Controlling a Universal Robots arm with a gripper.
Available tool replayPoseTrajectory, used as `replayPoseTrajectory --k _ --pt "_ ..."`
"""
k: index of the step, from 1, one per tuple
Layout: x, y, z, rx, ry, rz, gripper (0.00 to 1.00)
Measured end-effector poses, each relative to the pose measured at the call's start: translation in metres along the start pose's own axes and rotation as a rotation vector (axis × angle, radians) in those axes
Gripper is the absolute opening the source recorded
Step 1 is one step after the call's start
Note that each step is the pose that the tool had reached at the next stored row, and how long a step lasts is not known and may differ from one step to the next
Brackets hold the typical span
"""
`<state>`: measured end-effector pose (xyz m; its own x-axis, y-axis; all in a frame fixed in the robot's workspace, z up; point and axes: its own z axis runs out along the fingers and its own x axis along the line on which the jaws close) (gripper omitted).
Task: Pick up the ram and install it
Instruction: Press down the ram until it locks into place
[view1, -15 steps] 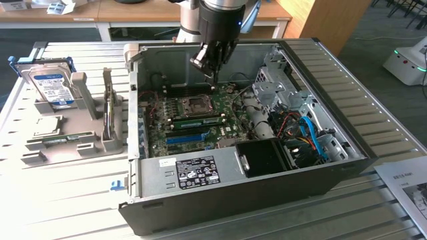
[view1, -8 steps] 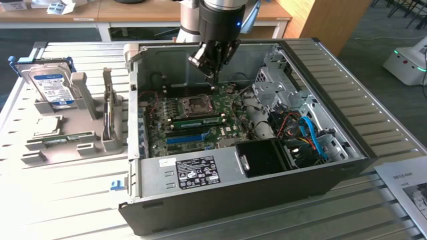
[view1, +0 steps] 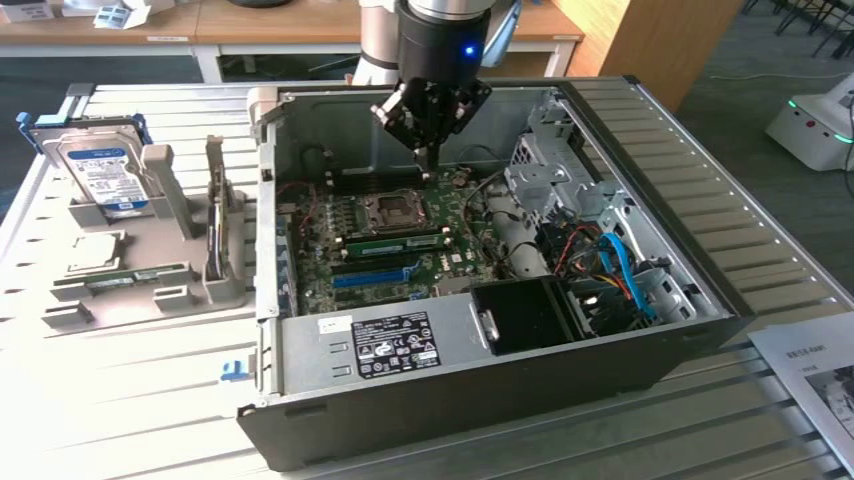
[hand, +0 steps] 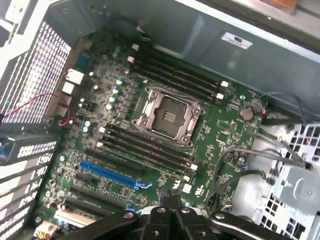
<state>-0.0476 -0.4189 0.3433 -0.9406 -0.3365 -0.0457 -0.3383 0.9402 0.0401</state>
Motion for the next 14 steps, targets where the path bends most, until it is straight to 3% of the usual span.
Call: replayPoseTrajectory --k 4,9,14 --pt "0.0000 0.0000 0.0000 0.0019 -0.0016 0.041 0.10" --pt "-0.0002 0.0000 0.0000 0.0018 -0.0011 0.043 0.10" --pt "-0.0019 -0.0007 0.0001 -0.0020 0.0108 0.052 0.10"
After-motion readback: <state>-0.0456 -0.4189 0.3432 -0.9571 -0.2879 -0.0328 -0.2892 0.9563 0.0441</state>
